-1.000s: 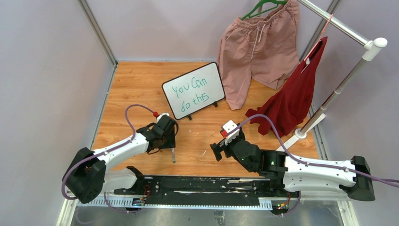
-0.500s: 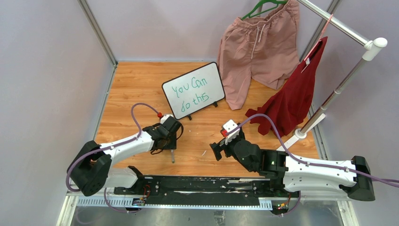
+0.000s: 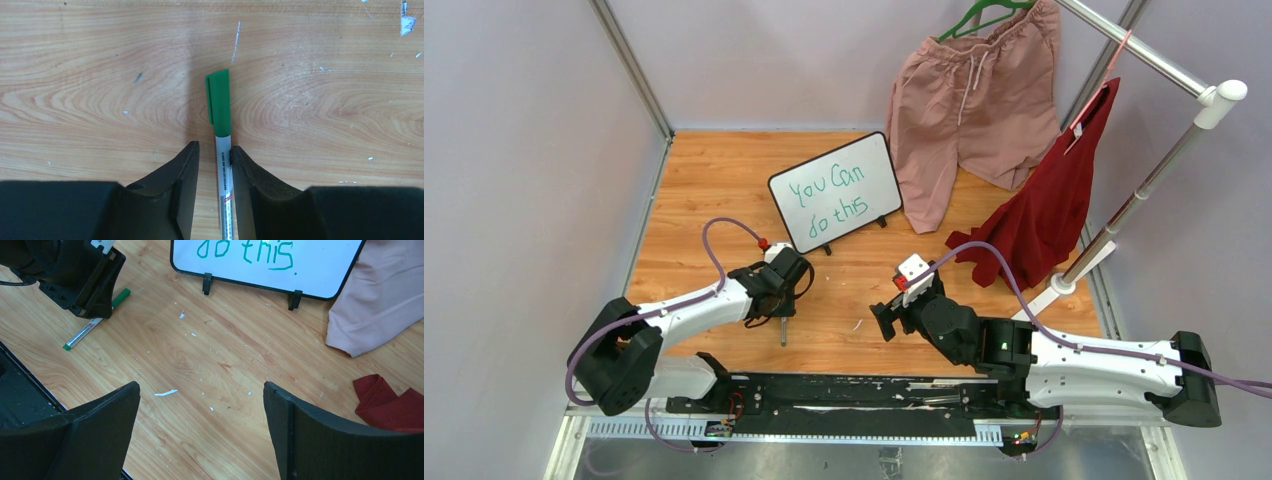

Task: Write a sentence on the whiteboard
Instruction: Place the whiteboard marker at the center of the board.

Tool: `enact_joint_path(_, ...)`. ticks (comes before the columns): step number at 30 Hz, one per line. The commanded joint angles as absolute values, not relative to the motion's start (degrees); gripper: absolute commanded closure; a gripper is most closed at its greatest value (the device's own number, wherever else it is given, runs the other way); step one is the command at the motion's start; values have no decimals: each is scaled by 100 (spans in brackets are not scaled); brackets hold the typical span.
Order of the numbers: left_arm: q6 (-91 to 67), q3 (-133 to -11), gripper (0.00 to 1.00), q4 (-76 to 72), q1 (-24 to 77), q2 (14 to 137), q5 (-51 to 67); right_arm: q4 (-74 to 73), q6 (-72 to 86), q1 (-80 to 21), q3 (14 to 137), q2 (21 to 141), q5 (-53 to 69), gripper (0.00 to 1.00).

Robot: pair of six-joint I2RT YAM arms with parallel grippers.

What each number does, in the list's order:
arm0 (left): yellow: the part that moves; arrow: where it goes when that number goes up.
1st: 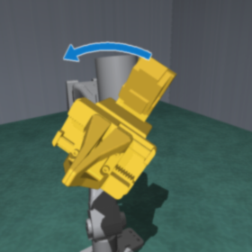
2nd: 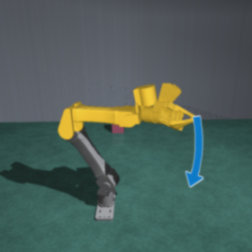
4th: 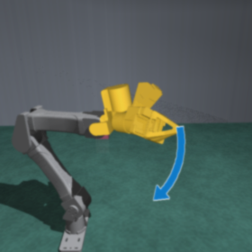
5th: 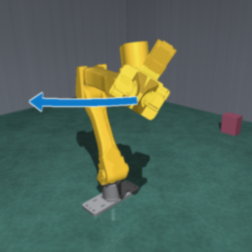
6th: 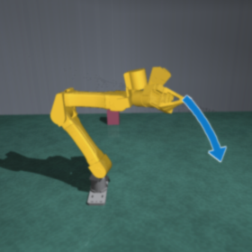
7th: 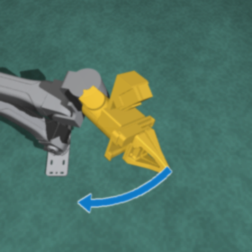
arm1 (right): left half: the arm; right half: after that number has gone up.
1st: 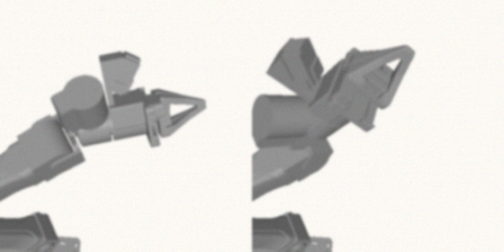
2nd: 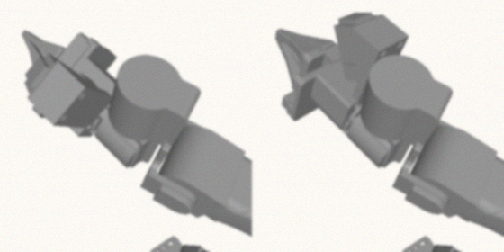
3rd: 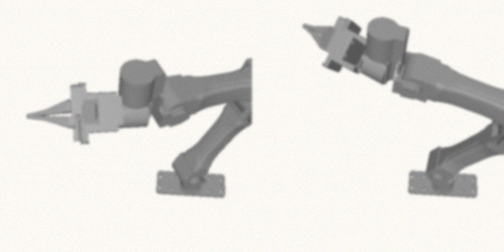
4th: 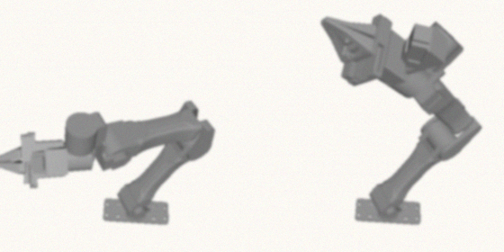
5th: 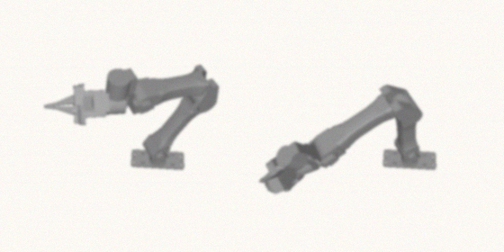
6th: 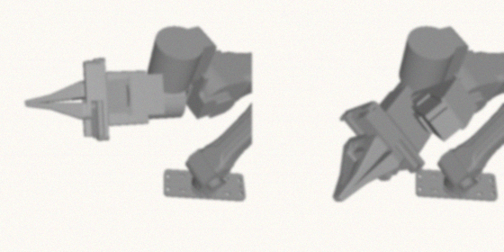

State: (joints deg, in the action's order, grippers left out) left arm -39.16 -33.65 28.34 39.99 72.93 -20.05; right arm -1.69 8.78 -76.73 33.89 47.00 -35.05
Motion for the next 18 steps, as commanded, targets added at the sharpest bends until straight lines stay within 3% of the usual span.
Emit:
enact_joint_path(1,-3884,-3366,64,2762,4034,7286,-2196,-159,876,-7603,3522,4613,-3618,5)
enact_joint_path(9,-3818,-3529,48,2920,4034,6696,-2088,-112,796,-7603,3495,4650,-3674,5)
enact_joint_path(18,-3480,-4081,38,3476,4034,5398,-2716,267,476,-7523,3655,5105,-3711,2)
